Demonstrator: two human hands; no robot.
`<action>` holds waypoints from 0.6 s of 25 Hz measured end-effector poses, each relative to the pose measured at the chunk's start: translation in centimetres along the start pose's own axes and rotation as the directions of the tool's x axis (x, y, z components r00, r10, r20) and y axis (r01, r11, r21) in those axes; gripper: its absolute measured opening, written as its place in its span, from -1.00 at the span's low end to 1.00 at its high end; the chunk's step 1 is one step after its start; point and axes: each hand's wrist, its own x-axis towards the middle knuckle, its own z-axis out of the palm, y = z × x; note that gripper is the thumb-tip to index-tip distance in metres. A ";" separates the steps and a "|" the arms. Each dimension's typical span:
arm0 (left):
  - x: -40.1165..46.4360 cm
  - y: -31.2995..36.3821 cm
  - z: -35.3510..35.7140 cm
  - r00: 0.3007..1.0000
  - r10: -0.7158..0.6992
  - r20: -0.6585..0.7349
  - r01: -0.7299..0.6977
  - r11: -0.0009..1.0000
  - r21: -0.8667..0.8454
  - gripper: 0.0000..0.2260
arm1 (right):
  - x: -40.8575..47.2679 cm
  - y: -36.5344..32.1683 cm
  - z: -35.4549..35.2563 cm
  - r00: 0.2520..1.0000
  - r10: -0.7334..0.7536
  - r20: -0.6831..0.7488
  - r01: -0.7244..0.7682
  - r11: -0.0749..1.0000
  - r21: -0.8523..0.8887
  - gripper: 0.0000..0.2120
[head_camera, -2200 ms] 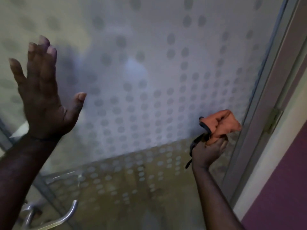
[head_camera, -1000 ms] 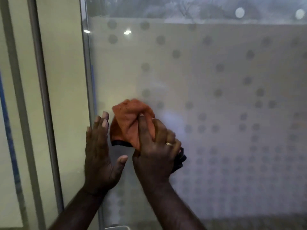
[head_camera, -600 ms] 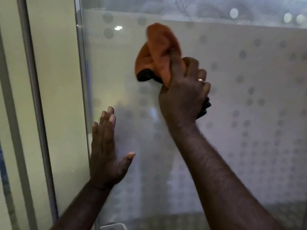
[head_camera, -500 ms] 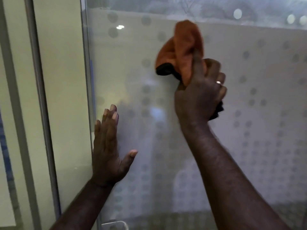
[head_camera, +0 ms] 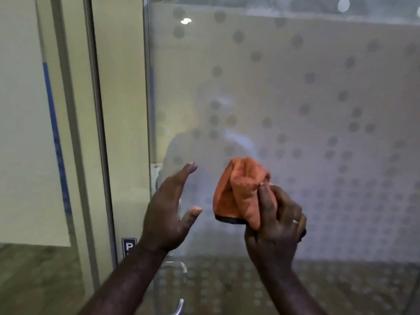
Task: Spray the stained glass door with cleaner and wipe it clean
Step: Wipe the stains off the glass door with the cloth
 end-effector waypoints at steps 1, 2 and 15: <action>-1.0 0.7 -0.2 0.997 -0.072 -0.001 0.072 0.997 -0.020 -0.29 | -1.6 -0.4 0.0 0.998 -0.034 0.051 0.032 0.999 0.028 -0.27; -2.0 1.4 -0.5 0.988 -0.152 -0.001 0.152 0.988 -0.021 -0.25 | -2.9 -0.7 0.0 0.993 -0.058 0.098 0.052 0.997 0.063 -0.28; -15.0 15.2 -4.3 0.477 -0.855 0.204 0.878 0.452 -0.158 -0.88 | -13.5 -1.7 -7.4 0.754 -0.540 0.375 0.228 0.750 0.621 -0.24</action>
